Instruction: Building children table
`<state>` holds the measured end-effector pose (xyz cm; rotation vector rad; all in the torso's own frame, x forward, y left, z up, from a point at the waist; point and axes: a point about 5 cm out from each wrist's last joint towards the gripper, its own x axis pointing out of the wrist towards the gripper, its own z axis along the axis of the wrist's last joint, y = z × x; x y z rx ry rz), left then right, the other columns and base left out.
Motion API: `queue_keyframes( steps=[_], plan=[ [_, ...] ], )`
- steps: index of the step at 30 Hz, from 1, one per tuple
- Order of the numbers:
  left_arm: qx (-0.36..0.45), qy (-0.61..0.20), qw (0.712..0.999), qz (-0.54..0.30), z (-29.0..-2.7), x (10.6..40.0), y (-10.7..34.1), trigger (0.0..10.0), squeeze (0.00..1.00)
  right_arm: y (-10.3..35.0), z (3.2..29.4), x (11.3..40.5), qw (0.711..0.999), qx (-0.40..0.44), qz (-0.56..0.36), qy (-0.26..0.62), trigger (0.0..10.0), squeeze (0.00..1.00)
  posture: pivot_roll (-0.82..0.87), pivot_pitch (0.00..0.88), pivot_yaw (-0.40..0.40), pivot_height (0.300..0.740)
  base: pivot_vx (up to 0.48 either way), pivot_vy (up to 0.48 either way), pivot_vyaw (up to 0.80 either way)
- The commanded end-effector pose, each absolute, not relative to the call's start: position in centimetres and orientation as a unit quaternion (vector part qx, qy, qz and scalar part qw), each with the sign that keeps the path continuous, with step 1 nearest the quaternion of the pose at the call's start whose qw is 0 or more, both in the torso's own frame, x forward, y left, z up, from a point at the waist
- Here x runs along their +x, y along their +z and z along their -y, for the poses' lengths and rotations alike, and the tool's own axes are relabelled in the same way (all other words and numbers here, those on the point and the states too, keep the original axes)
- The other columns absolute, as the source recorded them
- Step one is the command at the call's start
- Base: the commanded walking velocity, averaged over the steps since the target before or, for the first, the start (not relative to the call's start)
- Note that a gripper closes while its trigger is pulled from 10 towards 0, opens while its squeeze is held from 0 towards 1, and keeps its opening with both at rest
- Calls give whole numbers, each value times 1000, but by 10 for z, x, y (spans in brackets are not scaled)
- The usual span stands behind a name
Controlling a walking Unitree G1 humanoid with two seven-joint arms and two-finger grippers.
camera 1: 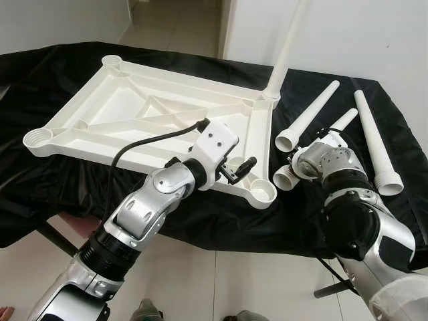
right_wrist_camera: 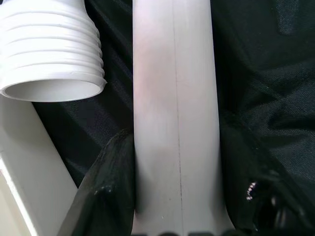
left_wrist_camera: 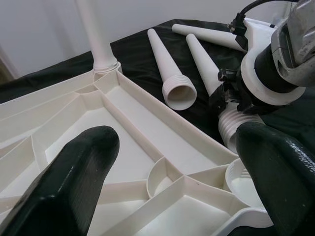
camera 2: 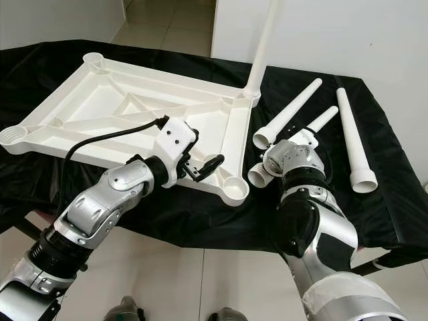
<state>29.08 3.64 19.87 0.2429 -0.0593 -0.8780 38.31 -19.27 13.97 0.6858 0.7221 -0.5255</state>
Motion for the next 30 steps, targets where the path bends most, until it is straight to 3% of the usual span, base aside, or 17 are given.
queue_keyframes(
  steps=[1,2,4,6,8,9,14,15,16,17,23,30],
  plan=[
    [118,-427,896,34,-37,295,205,10000,0,116,174,375,843,312,-389,-202,0,0,71,34,-44,740,0,0,0],
    [118,-427,896,34,-37,295,205,10000,0,116,174,375,843,312,-389,-202,0,0,71,34,-44,740,0,0,0],
    [105,-401,909,44,-40,302,212,10000,0,134,172,385,883,288,-332,-161,0,0,68,31,-47,740,0,0,0],
    [97,-387,916,52,-41,306,217,10000,0,142,174,389,901,273,-303,-152,0,0,66,29,-47,740,0,0,0],
    [97,-387,916,52,-41,306,217,10000,0,142,174,389,901,273,-303,-152,0,0,66,29,-47,740,0,0,0],
    [68,-367,925,71,-38,312,227,10000,0,151,180,392,918,264,-254,-154,0,0,68,23,-51,740,0,0,0],
    [35,-363,927,85,-28,317,236,10000,0,158,186,395,923,276,-214,-164,78,0,65,22,-52,740,0,0,0],
    [32,-368,925,85,-24,318,238,10000,0,164,188,396,931,268,-189,-161,7451,0,59,23,-49,740,0,0,0],
    [32,-368,925,85,-24,318,238,10000,0,164,188,396,931,268,-189,-161,7451,0,59,23,-49,740,0,0,0],
    [30,-375,922,88,-20,319,240,10000,0,171,189,398,938,263,-162,-155,10000,0,56,23,-47,740,0,0,0],
    [15,-393,915,90,-15,322,247,10000,0,184,195,399,946,274,-106,-137,10000,0,47,25,-44,740,0,0,0],
    [-7,-406,909,93,-18,333,261,10000,0,207,207,394,960,269,23,-67,10000,0,30,21,-33,740,0,0,0]
  ],
)
